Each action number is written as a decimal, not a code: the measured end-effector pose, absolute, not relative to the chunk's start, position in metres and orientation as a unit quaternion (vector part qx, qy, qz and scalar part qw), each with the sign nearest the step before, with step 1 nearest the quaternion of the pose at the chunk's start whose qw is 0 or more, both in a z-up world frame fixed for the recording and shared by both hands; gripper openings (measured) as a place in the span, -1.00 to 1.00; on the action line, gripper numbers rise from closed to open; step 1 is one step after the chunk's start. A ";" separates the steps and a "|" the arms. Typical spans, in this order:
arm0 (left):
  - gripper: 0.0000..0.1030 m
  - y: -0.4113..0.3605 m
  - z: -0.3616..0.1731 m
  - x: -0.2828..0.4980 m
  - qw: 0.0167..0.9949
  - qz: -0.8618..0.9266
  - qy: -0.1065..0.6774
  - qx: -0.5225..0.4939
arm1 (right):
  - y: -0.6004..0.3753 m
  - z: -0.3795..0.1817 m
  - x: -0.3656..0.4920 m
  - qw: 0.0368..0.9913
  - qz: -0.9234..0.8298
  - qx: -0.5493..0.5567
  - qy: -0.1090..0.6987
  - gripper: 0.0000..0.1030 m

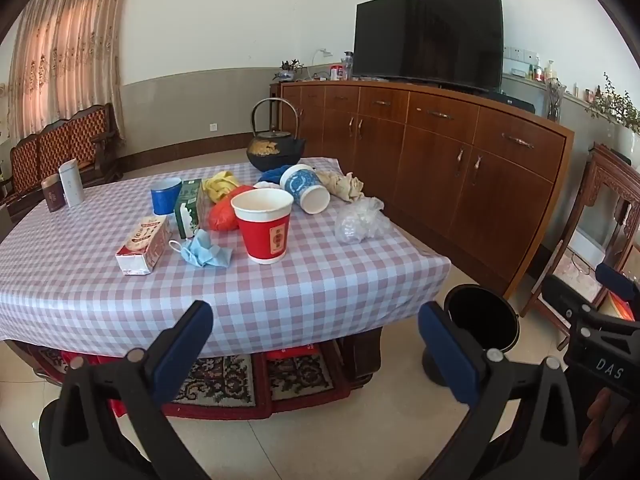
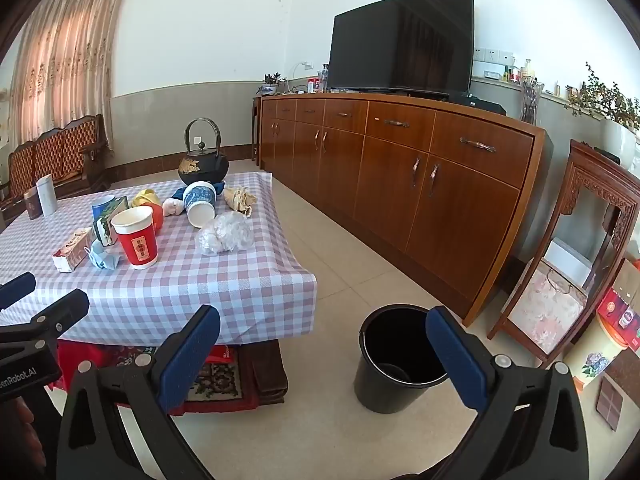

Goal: Collect trash

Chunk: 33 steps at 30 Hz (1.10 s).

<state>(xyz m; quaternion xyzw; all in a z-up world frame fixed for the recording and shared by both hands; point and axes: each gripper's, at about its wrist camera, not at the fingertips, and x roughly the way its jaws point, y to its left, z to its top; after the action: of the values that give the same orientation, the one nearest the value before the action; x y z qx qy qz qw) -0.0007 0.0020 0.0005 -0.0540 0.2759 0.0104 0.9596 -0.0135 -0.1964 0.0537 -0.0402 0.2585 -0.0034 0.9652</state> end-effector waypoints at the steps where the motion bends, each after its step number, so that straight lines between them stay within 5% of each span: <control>1: 1.00 0.003 0.001 -0.001 0.960 0.009 0.275 -0.054 | -0.196 0.053 -0.013 0.965 -0.004 -0.040 0.258 1.00; 33: 1.00 0.001 -0.002 0.001 0.957 0.021 0.285 -0.045 | -0.195 0.049 -0.012 0.964 -0.004 -0.034 0.263 1.00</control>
<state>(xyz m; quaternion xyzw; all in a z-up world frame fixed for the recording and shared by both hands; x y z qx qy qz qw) 0.0006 0.0014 -0.0017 -0.0455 0.2846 0.0210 0.9573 -0.0123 -0.1953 0.0494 -0.0335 0.2627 -0.0043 0.9643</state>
